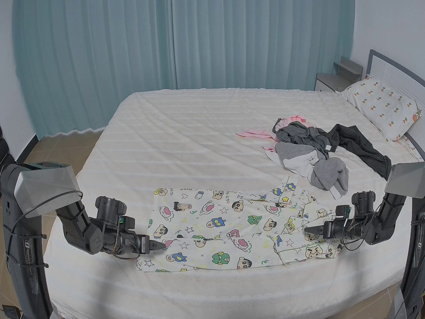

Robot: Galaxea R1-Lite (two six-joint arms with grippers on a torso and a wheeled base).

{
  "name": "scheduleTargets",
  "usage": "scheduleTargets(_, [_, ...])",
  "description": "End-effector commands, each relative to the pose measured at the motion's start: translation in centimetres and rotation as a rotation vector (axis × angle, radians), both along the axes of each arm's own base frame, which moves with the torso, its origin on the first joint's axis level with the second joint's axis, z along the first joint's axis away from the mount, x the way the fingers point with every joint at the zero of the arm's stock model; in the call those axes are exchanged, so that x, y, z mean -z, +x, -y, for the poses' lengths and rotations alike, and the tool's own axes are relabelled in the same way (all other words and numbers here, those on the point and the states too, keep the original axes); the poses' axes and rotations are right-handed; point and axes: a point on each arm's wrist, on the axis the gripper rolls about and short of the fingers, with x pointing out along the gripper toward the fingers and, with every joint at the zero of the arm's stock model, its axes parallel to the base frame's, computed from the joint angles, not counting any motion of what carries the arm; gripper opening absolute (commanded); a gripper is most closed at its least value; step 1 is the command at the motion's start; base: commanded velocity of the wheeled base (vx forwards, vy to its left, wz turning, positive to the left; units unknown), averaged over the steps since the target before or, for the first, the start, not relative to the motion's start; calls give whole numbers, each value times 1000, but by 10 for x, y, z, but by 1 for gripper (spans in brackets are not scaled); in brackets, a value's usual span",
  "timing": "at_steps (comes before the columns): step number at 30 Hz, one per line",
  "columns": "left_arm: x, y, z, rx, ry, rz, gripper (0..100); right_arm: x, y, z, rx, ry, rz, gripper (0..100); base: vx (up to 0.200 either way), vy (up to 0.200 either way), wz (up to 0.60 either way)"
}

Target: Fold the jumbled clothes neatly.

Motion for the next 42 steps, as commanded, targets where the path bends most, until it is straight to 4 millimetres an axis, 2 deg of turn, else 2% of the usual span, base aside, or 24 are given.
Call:
scheduleTargets(1, [-24,1,-1,-44,-52,40,100,-10,1,0,3,0,28,100,0,0,0])
scheduleTargets(4, [-47,-1,-1,-103,-129,59,100,-20,-1,0,4,-3,54,100,0,0,0])
scheduleTargets(6, [-47,-1,-1,-103,-129,59,100,-20,-1,0,4,-3,54,100,0,0,0])
scheduleTargets(7, [-64,-9,-1,-139,-212,55,100,-32,-3,-1,4,-7,82,100,0,0,0])
scheduleTargets(9, [-68,-11,1,-175,-262,30,100,-39,-5,-3,-2,-8,96,100,0,0,0])
scheduleTargets(17, [-65,-14,9,-174,-274,14,100,-43,-6,-5,-3,-9,107,100,150,0,0])
scheduleTargets(30, [-59,-19,11,-166,-291,58,100,-42,-5,-9,-4,-18,104,100,0,0,0])
scheduleTargets(31, [-52,-4,12,-171,-292,71,100,-41,-3,-9,-2,-16,107,100,0,0,0])
scheduleTargets(35, [-36,36,12,-217,-243,137,100,-41,-3,-9,-2,-16,108,100,0,0,0])
scheduleTargets(36, [-35,38,12,-218,-240,138,100,-41,-3,-9,-2,-16,108,100,0,0,0])
scheduleTargets(37, [-26,55,13,-223,-195,175,100,-41,-3,-9,-2,-16,107,100,0,0,0])
scheduleTargets(38, [-25,56,13,-223,-191,177,100,-41,-3,-9,-2,-16,107,100,0,0,0])
scheduleTargets(39, [-16,69,14,-219,-144,192,100,-41,-3,-9,-2,-16,107,100,0,0,0])
scheduleTargets(41, [-12,74,14,-210,-120,193,100,-41,-3,-9,-2,-16,107,100,0,0,0])
scheduleTargets(42, [-6,83,16,-194,-94,184,100,-41,-3,-9,-3,-16,105,100,0,0,0])
